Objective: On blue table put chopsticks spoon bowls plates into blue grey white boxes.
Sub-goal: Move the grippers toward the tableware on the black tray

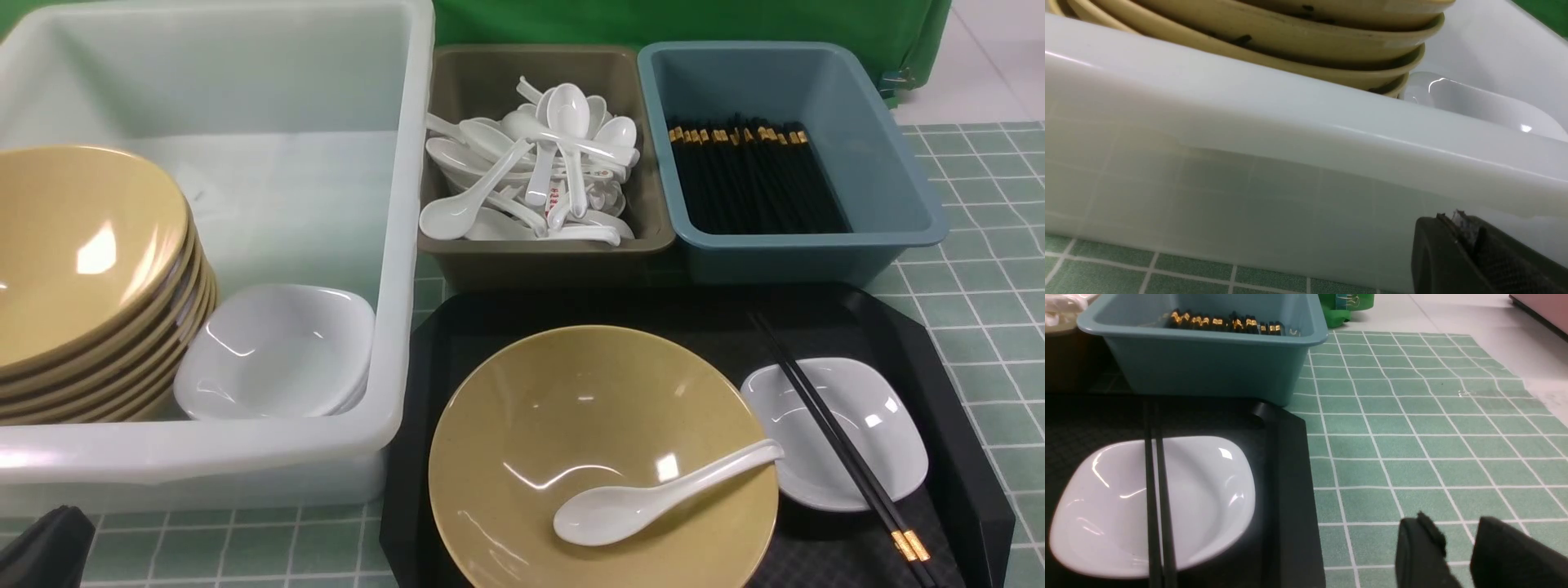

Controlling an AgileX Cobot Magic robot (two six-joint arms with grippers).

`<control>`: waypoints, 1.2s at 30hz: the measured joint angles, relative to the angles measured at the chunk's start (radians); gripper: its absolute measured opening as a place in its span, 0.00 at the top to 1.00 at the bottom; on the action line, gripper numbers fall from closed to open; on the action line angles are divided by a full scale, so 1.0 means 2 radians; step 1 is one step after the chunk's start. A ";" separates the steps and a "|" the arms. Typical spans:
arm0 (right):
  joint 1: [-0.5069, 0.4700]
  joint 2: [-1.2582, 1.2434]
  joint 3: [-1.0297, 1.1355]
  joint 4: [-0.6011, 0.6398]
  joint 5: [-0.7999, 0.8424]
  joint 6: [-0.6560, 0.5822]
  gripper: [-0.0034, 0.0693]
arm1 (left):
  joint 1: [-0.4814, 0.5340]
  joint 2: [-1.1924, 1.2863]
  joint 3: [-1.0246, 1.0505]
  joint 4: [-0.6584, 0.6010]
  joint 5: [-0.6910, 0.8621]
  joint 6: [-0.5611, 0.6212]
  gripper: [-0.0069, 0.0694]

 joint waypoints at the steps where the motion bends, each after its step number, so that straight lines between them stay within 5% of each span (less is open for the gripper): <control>1: 0.000 0.000 0.000 0.000 0.000 0.000 0.63 | 0.000 0.000 0.000 0.000 0.000 0.000 0.93; 24: 0.000 0.000 0.000 0.000 0.000 0.000 0.63 | 0.000 0.000 0.000 0.003 0.000 0.000 0.93; 36: 0.000 0.000 0.000 0.000 0.000 0.004 0.63 | 0.000 0.000 0.000 0.084 0.000 0.035 0.93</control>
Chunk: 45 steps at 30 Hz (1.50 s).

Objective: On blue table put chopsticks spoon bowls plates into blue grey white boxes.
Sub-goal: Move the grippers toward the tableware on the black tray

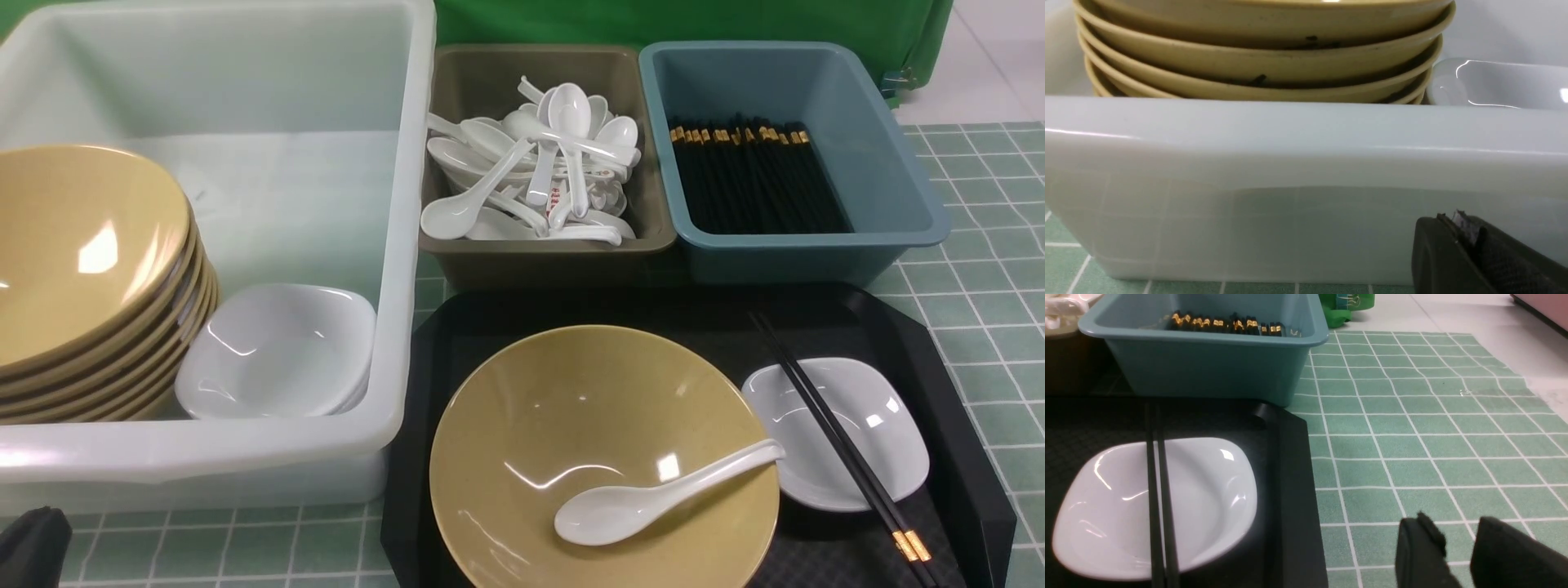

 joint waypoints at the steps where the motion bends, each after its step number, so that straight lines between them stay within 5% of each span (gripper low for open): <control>1: 0.000 0.000 0.000 0.000 0.000 0.000 0.63 | 0.000 0.000 0.000 0.001 0.000 0.000 0.93; 9: 0.000 0.000 0.000 0.000 -0.001 0.002 0.63 | 0.000 0.000 0.000 0.002 0.000 0.000 0.93; 15: 0.000 0.000 0.000 0.007 -0.002 0.147 0.63 | 0.000 0.000 0.000 -0.038 -0.006 -0.031 0.93; 21: 0.000 0.000 0.000 0.092 -0.005 0.379 0.63 | 0.000 0.000 0.000 -0.211 -0.035 -0.140 0.93; 22: 0.000 0.000 0.000 0.106 -0.005 0.436 0.63 | 0.000 0.000 0.000 -0.289 -0.045 -0.180 0.93; 25: 0.000 0.000 0.000 0.112 -0.005 0.479 0.63 | 0.000 0.000 0.000 -0.371 -0.051 -0.221 0.93; 32: 0.001 0.000 0.000 0.110 -0.004 0.406 0.63 | 0.000 0.000 0.000 -0.423 -0.050 -0.225 0.93; 36: 0.018 0.000 -0.012 0.126 0.002 0.315 0.63 | -0.007 0.000 -0.032 -0.410 -0.042 -0.160 0.93; 39: 0.048 0.021 -0.074 0.131 0.032 0.198 0.72 | -0.015 0.009 -0.116 -0.362 -0.007 -0.042 0.93; 45: 0.083 0.176 -0.201 0.130 0.099 0.050 0.90 | -0.015 0.162 -0.246 -0.234 0.120 0.008 0.93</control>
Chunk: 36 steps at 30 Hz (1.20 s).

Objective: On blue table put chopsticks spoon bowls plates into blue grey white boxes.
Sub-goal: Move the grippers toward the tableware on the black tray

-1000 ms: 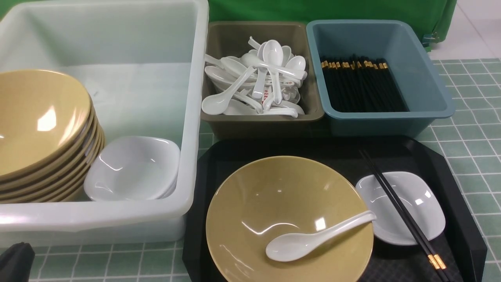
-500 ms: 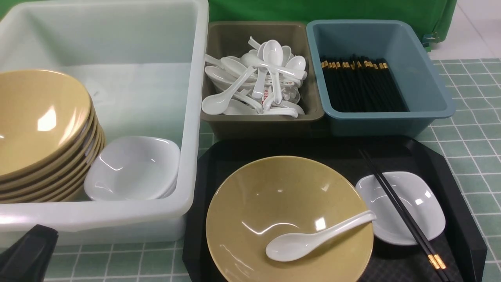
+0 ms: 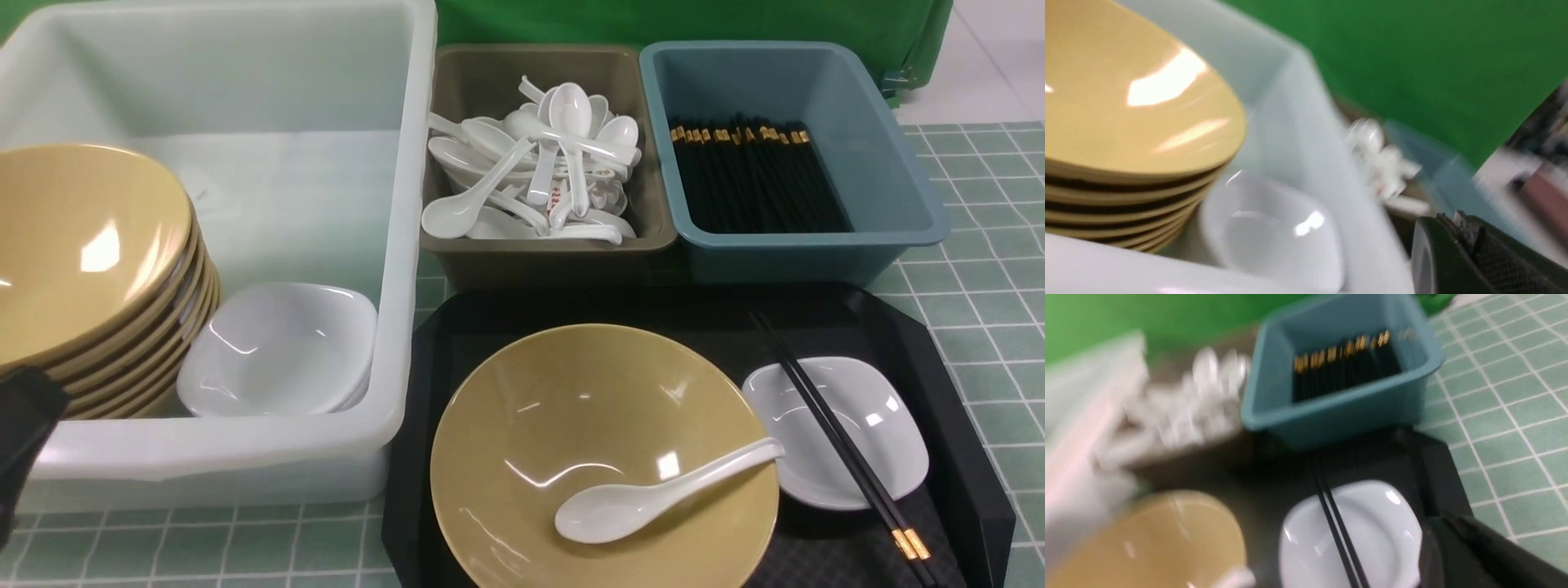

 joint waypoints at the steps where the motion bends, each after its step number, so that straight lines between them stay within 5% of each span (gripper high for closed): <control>1: 0.003 0.028 -0.016 0.000 0.018 -0.019 0.90 | 0.000 0.025 -0.019 0.019 0.021 0.005 0.93; 6: 0.007 0.204 -0.159 0.000 0.184 -0.168 0.90 | 0.000 0.157 -0.135 0.103 0.154 0.051 0.93; 10: 0.022 0.305 -0.236 -0.002 0.263 -0.222 0.90 | -0.018 0.245 -0.214 0.122 0.225 0.124 0.93; 17: 0.097 0.410 -0.298 -0.039 0.269 -0.219 0.89 | -0.173 0.364 -0.315 0.125 0.243 0.174 0.93; 22: 0.103 0.467 -0.325 -0.062 0.260 -0.189 0.84 | -0.245 0.426 -0.361 0.135 0.223 0.174 0.93; 25: 0.103 0.498 -0.334 -0.064 0.259 -0.185 0.75 | -0.275 0.457 -0.378 0.138 0.211 0.174 0.93; 33: 0.119 0.590 -0.351 -0.044 0.249 -0.183 0.23 | -0.296 0.512 -0.386 0.139 0.190 0.177 0.93; 36: 0.127 0.614 -0.357 -0.044 0.244 -0.183 0.17 | -0.296 0.514 -0.386 0.139 0.182 0.177 0.93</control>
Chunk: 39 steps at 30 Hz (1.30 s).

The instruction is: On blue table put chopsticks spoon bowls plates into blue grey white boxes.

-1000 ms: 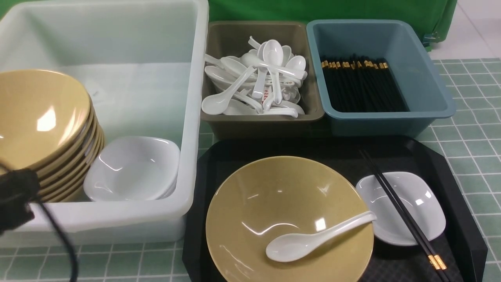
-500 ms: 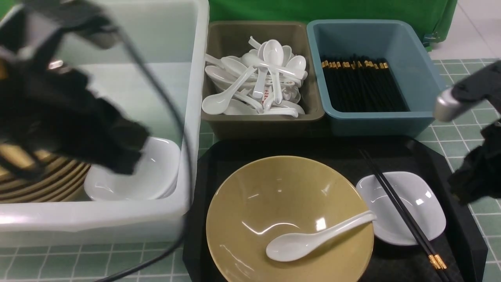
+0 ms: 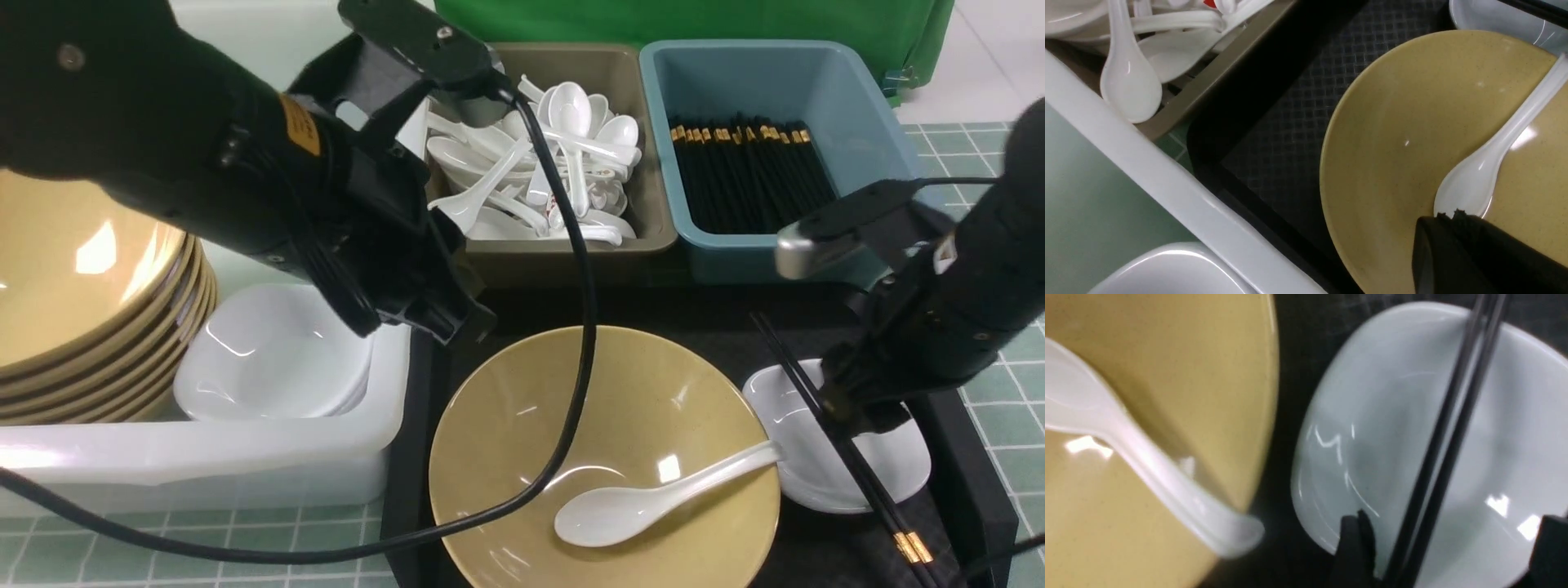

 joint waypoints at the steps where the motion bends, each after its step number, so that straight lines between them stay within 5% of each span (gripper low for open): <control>1: 0.001 0.009 -0.002 0.000 0.000 0.000 0.16 | 0.000 0.000 0.000 0.000 -0.005 0.001 0.93; 9: 0.004 0.073 -0.004 -0.014 -0.020 0.017 0.28 | 0.000 0.005 0.001 0.000 -0.024 0.001 0.93; 17: 0.004 0.090 -0.006 -0.022 -0.035 0.030 0.73 | 0.000 0.007 0.004 0.000 -0.025 0.001 0.93; 25: 0.004 0.027 -0.030 -0.022 -0.027 0.037 0.74 | 0.000 0.012 0.004 -0.010 -0.059 -0.001 0.93; 31: -0.012 0.011 -0.128 -0.025 -0.064 0.041 0.74 | 0.000 0.065 -0.014 -0.024 -0.162 -0.003 0.93; 39: -0.076 0.124 -0.298 -0.025 -0.168 0.137 0.74 | 0.000 0.144 -0.137 0.014 -0.208 -0.003 0.93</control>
